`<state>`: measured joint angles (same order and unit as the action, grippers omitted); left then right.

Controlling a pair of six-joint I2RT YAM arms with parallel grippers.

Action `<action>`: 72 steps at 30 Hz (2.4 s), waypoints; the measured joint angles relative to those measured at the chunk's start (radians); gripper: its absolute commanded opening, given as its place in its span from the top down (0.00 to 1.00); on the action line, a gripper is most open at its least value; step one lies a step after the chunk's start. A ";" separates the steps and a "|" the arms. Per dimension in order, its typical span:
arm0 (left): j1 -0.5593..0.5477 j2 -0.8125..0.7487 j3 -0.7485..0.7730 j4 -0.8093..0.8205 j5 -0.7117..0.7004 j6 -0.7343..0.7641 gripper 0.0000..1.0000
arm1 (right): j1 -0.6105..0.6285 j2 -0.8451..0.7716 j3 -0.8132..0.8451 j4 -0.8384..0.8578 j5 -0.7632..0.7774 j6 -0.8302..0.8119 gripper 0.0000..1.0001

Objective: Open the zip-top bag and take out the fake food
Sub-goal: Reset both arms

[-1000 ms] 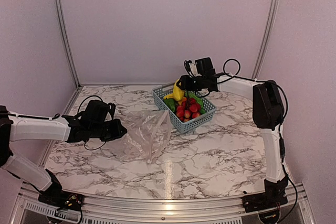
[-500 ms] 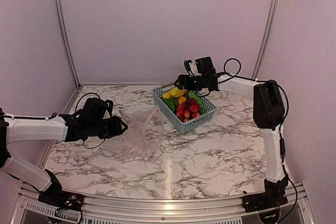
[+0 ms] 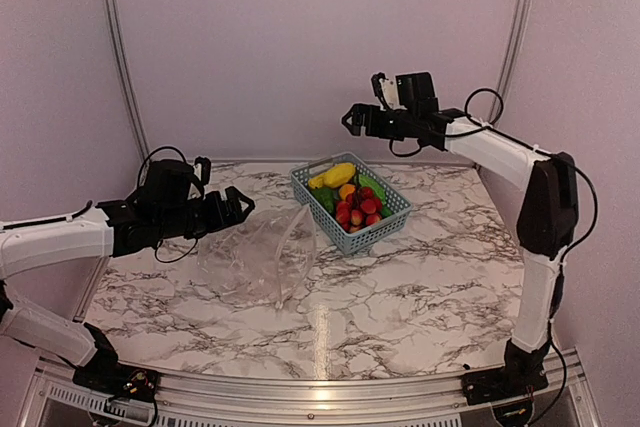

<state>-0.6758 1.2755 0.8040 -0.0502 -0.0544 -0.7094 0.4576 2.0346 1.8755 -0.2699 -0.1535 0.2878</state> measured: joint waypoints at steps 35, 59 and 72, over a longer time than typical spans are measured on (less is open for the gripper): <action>0.000 -0.087 0.104 0.100 0.056 0.190 0.01 | 0.003 -0.904 -0.807 0.077 0.085 0.090 0.01; 0.000 -0.118 0.122 0.086 -0.002 0.193 0.01 | 0.003 -0.903 -0.827 0.090 0.077 0.106 0.01; 0.000 -0.119 0.153 0.071 -0.042 0.194 0.01 | 0.003 -0.900 -0.825 0.081 0.069 0.106 0.01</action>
<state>-0.6758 1.1561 0.9565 0.0212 -0.0963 -0.5152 0.4606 1.1351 1.0504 -0.1886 -0.0845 0.3939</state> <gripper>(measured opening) 0.990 0.987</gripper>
